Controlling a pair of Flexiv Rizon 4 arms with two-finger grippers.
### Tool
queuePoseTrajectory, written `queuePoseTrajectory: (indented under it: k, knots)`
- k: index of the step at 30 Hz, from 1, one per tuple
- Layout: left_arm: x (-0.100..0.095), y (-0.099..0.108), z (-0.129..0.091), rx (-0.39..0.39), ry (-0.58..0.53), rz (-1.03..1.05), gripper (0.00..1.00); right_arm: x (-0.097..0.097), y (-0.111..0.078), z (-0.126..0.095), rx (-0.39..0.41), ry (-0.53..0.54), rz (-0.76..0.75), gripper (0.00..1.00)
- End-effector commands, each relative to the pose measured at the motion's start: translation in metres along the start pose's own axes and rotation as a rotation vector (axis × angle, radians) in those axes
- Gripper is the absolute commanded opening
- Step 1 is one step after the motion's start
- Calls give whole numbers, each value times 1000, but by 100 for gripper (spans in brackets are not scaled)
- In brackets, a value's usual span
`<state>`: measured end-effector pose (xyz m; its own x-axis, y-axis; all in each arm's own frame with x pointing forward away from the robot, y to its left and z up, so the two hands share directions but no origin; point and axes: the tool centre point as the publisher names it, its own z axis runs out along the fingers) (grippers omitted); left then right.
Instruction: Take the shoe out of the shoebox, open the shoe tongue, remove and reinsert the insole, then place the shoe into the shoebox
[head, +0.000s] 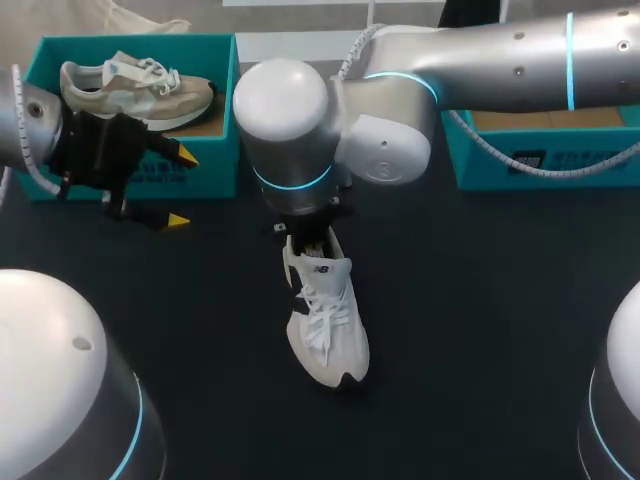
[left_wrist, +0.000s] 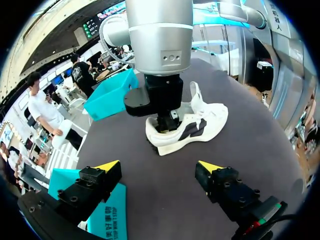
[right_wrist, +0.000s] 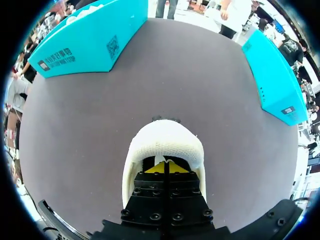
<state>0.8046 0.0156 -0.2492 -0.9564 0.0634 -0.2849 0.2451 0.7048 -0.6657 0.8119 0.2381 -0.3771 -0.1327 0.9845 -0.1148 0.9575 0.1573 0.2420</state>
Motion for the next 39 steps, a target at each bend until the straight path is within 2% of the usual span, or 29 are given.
queuePoseTrajectory:
  k: [1,7,10,15,18,21,26,31,39]
  knots:
    - [0,0,0,-3,1,0,100,-8,-5,-17,-49,-26,18,0]
    - [0,0,0,-3,1,0,100,-4,6,6,-125,-76,2,0]
    - [0,0,0,-3,1,0,100,-3,7,17,-138,-108,-14,0]
    - [0,0,0,-3,1,0,100,5,4,37,-107,-90,-34,0]
    - [0,0,0,-3,1,0,100,11,2,40,-94,-69,-45,0]
    - [0,0,0,-3,1,0,100,16,0,37,-80,-52,-50,0]
    - [0,0,0,-3,1,0,100,9,-2,8,-63,-40,-42,0]
    - [0,0,0,-3,1,0,100,1,-4,-11,-52,-60,-50,0]
    - [0,0,0,-3,1,0,100,-3,-19,3,15,-48,-32,0]
